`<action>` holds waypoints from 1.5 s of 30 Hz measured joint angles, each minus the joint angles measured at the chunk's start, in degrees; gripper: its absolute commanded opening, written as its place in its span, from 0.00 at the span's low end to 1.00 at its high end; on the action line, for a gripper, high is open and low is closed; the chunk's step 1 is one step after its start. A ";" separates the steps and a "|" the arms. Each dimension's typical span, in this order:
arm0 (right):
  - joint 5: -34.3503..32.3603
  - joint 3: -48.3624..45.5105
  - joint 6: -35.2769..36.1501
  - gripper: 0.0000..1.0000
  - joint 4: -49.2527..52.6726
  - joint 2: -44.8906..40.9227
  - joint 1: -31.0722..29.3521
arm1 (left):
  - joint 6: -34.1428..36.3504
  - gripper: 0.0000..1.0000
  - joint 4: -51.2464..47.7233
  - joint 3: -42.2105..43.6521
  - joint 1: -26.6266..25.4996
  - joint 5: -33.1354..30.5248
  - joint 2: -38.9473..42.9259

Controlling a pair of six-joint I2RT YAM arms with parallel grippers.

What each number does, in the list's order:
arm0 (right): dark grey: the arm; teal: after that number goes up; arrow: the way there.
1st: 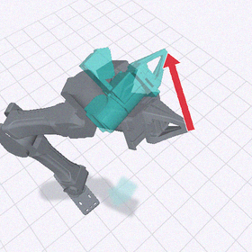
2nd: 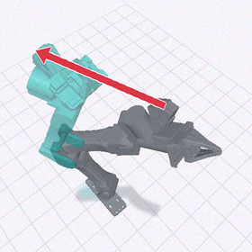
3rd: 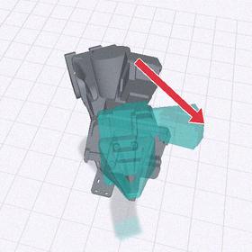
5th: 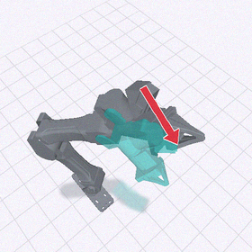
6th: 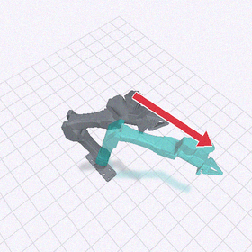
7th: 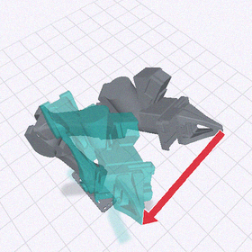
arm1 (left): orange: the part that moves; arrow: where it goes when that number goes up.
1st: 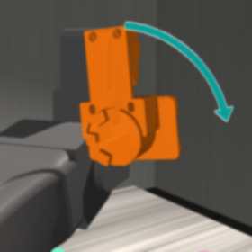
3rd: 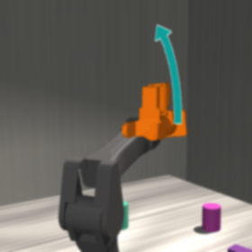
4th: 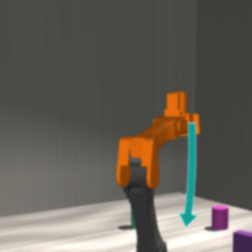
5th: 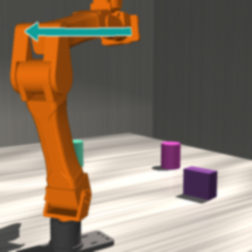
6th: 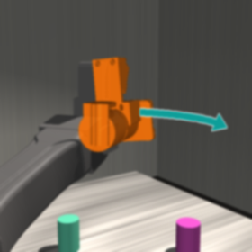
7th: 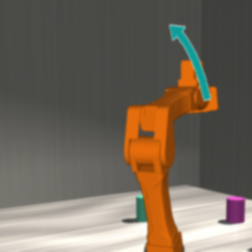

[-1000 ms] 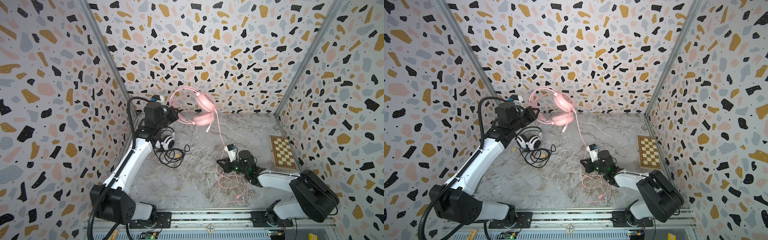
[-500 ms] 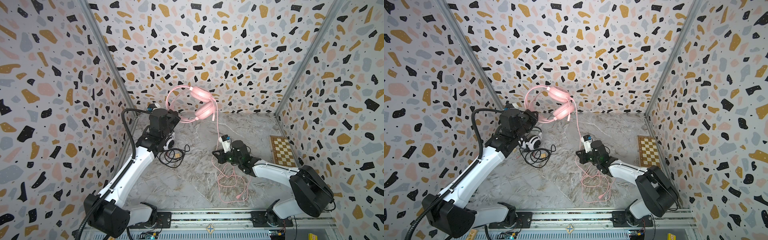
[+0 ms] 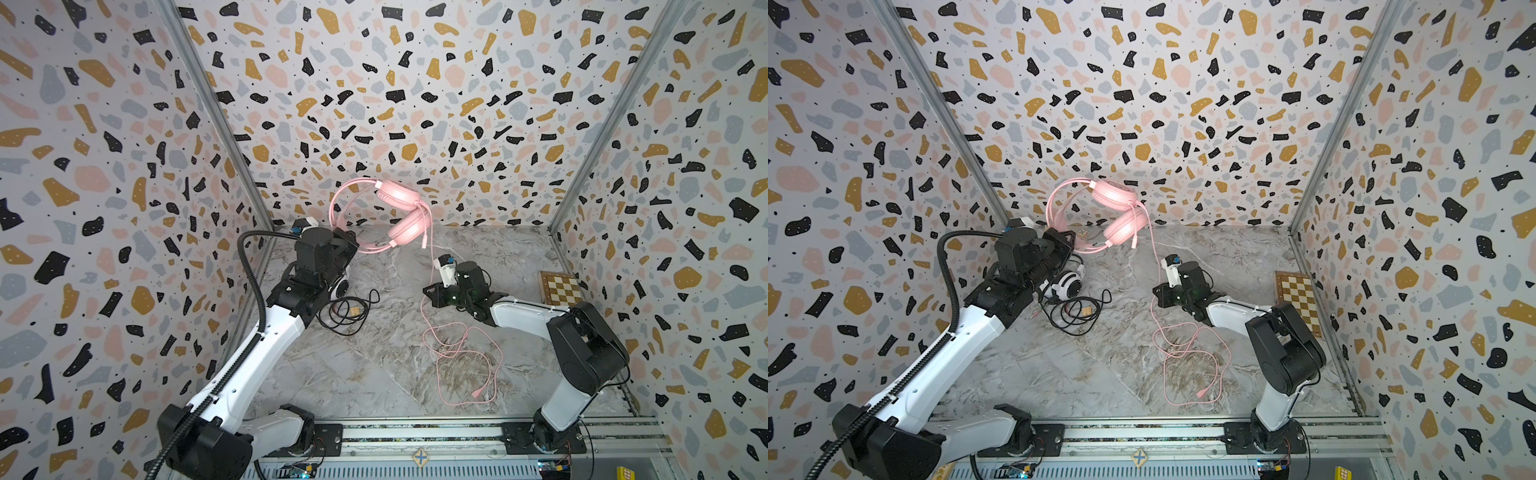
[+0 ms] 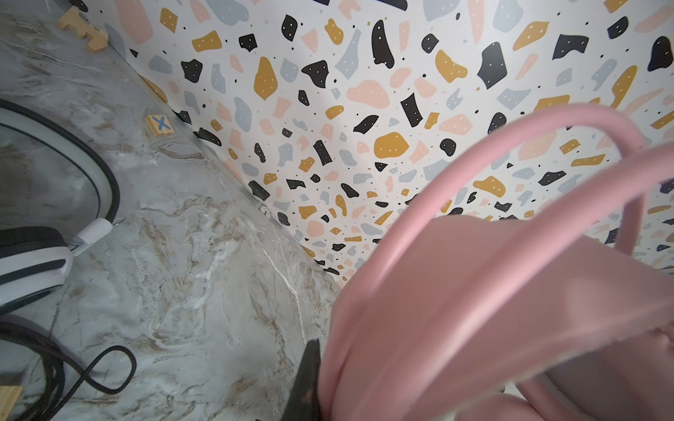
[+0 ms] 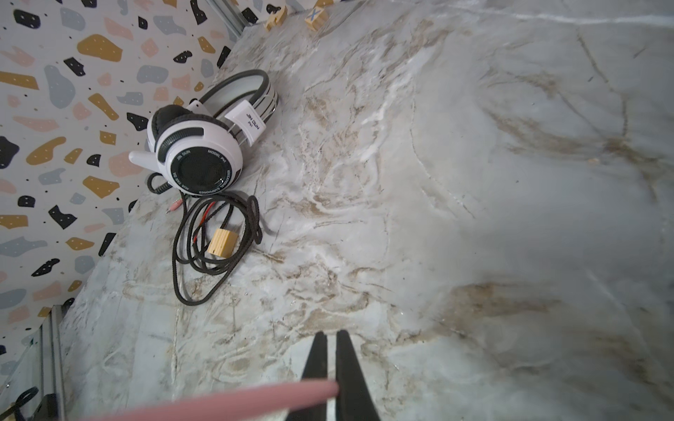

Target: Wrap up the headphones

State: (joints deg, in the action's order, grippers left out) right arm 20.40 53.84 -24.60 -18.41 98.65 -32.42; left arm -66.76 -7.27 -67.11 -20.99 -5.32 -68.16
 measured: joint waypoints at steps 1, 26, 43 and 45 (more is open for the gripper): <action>0.13 0.00 -0.11 0.04 -0.02 0.13 -0.61 | -0.33 0.00 0.04 0.00 -0.02 -0.17 0.09; -4.55 6.34 -1.86 0.05 11.67 -7.45 -12.24 | -3.82 0.00 6.88 -2.54 -9.81 -26.84 -8.04; -16.59 27.67 12.57 0.07 45.48 -13.53 -12.37 | 13.79 0.00 2.12 -10.21 -15.43 -36.44 -17.25; -17.29 27.63 13.40 0.07 47.23 -13.55 -12.37 | 16.04 0.00 1.84 -10.54 -15.87 -38.49 -16.96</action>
State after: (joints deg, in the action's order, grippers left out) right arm 3.11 81.47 -11.20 28.82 85.10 -44.80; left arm -50.72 -5.43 -77.65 -36.86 -43.81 -85.12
